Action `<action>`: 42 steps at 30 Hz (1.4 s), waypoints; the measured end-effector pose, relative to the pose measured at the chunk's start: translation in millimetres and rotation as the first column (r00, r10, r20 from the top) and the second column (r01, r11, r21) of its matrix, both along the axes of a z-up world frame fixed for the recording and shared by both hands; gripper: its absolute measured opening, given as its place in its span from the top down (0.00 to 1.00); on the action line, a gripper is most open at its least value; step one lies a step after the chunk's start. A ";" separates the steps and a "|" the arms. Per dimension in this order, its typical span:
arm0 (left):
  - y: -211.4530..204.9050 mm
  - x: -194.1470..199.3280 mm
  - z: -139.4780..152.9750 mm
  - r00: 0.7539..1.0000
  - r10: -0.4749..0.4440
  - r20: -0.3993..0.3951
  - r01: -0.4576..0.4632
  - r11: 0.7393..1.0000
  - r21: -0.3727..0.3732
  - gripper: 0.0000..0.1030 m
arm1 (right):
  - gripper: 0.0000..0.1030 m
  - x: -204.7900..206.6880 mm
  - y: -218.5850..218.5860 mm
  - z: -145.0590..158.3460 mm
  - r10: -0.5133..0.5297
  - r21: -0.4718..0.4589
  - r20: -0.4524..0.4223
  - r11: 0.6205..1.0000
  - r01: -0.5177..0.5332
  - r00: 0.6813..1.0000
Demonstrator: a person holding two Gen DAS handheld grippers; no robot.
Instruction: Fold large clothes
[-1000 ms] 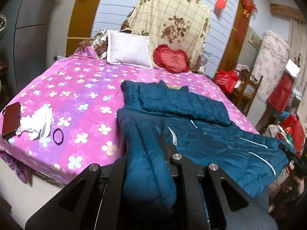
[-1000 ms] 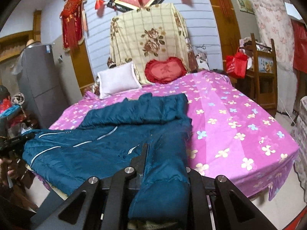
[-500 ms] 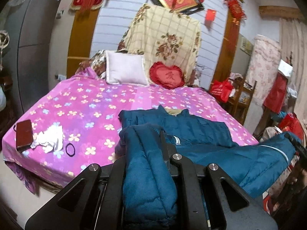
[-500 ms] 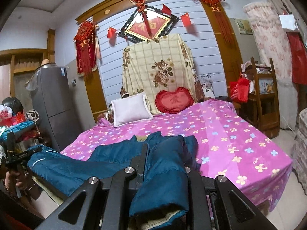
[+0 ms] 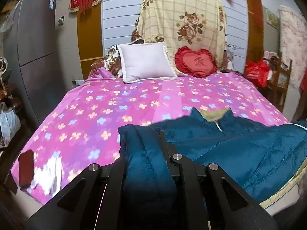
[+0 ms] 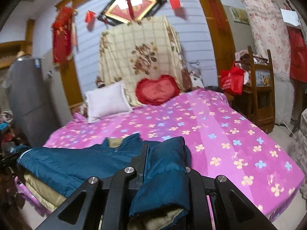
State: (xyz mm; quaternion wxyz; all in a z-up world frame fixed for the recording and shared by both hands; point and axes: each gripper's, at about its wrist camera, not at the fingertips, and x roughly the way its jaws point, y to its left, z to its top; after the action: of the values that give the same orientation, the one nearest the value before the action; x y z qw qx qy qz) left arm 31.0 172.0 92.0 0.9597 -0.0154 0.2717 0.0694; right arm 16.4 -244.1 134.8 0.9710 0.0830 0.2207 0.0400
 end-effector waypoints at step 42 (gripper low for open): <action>26.1 208.7 -75.7 0.966 -0.134 -0.220 0.055 0.942 -0.331 0.32 | 0.24 182.2 -32.9 -94.0 -0.008 0.275 -0.278 0.957 0.088 0.961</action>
State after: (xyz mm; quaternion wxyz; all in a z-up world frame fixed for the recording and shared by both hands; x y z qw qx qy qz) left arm 239.8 198.1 16.3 0.9067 -0.1505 0.3935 -0.0209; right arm 198.6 -277.0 40.8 0.9096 0.2321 0.3427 0.0358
